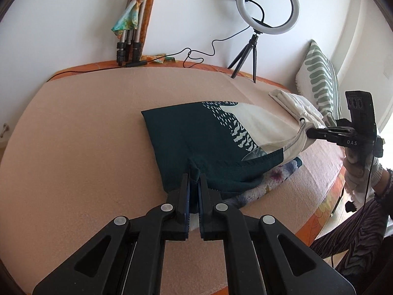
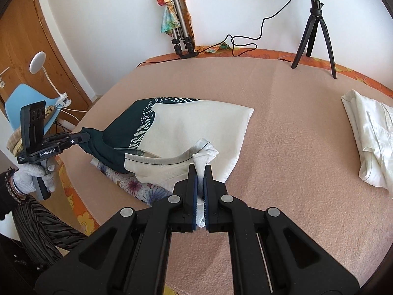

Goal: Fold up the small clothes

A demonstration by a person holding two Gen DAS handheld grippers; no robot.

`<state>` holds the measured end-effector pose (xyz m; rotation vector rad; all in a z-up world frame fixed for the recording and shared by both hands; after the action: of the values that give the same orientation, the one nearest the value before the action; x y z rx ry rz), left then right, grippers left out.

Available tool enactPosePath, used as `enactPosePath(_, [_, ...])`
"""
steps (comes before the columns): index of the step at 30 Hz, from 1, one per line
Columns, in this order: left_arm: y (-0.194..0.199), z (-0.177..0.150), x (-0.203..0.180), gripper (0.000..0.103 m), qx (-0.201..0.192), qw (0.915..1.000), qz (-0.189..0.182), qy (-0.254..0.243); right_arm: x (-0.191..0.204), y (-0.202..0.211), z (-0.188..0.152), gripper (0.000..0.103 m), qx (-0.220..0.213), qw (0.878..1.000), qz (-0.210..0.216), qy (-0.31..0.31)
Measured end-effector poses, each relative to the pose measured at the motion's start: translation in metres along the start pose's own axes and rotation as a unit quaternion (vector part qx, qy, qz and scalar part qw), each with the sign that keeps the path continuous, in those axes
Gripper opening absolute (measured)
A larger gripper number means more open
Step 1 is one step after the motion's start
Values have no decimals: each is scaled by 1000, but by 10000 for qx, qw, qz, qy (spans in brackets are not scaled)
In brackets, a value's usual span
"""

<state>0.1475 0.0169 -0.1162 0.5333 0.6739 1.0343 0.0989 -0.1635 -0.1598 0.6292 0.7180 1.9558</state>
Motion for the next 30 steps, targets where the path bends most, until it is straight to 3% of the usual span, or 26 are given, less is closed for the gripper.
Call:
enactPosePath(1, [3, -3, -4, 12, 52, 9999, 14, -118, 2, 2, -6, 6, 58, 9999, 4, 97])
enactPosePath(6, [26, -18, -16, 12, 240, 9984, -48, -517, 8, 21, -25, 17, 291, 9986, 51, 439])
enactPosePath(12, [46, 1, -11, 12, -79, 9996, -98, -272, 8, 47, -12, 23, -150, 9991, 374, 86])
enactPosePath(15, [34, 11, -13, 12, -166, 9996, -34, -216, 7, 33, -5, 23, -161, 9996, 214, 10])
enactPosePath(21, [-2, 16, -27, 12, -113, 9998, -75, -158, 16, -19, -13, 23, 300, 9994, 152, -11])
enactPosePath(26, [-33, -1, -39, 12, 356, 9985, -108, -412, 22, -50, -34, 23, 809, 9966, 110, 110])
enactPosePath(30, [-50, -26, -34, 12, 903, 9950, -88, -428, 24, -47, -42, 23, 1033, 9941, 114, 314])
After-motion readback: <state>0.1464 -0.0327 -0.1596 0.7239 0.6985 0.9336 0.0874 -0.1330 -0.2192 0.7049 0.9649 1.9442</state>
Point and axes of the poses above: each gripper's, at about its wrist camera, not at the fingertips, and y roughly against the way its jaws point, x to its left, z to its top, the point moved 8 cm from there along -y, roughly the way its jaws point, and after that the axes turned 1 degree about -x, right-handed, at the moved point
